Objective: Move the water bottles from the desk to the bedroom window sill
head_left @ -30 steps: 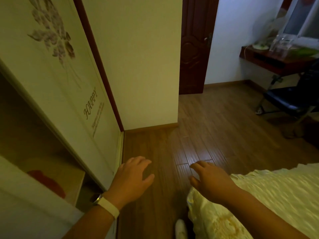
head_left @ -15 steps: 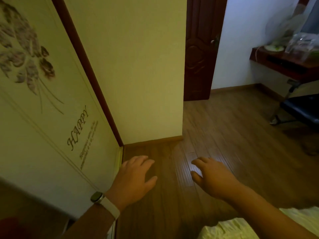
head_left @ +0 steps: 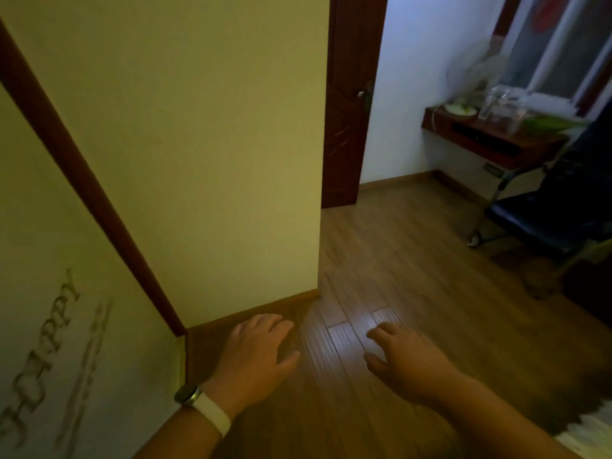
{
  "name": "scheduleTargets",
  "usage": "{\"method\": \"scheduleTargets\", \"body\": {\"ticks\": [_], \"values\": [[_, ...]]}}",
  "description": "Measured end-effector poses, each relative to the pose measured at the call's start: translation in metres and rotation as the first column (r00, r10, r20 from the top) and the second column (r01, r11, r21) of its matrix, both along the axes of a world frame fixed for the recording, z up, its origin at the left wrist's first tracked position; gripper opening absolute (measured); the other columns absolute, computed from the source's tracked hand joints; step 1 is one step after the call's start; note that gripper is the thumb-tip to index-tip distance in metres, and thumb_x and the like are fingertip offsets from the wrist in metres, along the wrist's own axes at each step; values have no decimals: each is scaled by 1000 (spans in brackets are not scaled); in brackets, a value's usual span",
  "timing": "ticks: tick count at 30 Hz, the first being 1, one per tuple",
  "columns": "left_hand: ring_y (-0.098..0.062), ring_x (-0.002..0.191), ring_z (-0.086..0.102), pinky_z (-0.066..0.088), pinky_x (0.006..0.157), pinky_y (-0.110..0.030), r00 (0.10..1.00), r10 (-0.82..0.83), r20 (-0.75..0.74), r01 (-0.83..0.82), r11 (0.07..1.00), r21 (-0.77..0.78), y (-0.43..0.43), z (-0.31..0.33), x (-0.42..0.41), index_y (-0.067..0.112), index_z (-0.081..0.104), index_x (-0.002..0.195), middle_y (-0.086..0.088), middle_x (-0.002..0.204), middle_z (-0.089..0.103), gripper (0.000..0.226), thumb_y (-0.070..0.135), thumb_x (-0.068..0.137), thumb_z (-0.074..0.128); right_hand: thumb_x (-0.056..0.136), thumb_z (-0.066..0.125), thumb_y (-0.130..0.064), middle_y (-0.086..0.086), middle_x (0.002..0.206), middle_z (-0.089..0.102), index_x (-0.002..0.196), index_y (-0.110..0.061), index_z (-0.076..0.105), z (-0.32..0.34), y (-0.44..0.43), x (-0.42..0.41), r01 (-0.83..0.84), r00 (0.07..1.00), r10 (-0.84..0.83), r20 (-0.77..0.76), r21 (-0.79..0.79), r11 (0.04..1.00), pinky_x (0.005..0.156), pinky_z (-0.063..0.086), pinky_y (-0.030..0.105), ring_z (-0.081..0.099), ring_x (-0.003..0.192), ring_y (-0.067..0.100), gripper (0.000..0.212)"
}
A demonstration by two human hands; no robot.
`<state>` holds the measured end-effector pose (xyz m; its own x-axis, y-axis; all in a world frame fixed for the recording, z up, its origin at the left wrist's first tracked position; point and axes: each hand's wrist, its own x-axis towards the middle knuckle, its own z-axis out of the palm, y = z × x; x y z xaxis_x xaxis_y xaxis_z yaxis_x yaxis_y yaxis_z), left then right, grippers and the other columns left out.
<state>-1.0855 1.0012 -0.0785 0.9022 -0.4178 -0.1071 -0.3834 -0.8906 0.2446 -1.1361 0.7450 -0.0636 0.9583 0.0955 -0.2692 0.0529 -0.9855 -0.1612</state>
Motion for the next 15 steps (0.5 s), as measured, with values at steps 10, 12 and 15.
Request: {"method": "scheduleTargets", "body": {"ticks": [10, 12, 15], "values": [[-14, 138, 34, 28, 112, -36, 961, -276, 22, 277, 960, -36, -41, 11, 170, 33, 40, 145, 9, 149, 41, 53, 53, 96, 42, 100, 38, -54, -8, 151, 40, 148, -31, 35, 29, -15, 96, 297, 954, -297, 31, -7, 955, 105, 40, 32, 45, 131, 13, 54], [-13, 136, 36, 30, 110, -34, 945, -327, 24, 328, 944, -37, -62, 11, 192, 33, 42, 144, 9, 148, 42, 52, 53, 96, 43, 100, 38, -54, -7, 151, 40, 148, -31, 34, 29, -27, 108, 345, 938, -345, 27, -13, 939, 106, 40, 33, 44, 132, 15, 54], [-13, 136, 37, 30, 109, -33, 919, -395, -6, 395, 919, -5, -100, 5, 223, 33, 44, 143, 10, 147, 43, 57, 59, 93, 36, 101, 37, -50, -6, 147, 44, 147, -30, 37, 23, -53, 125, 413, 910, -413, 16, 15, 911, 106, 41, 33, 45, 130, 15, 50]]}}
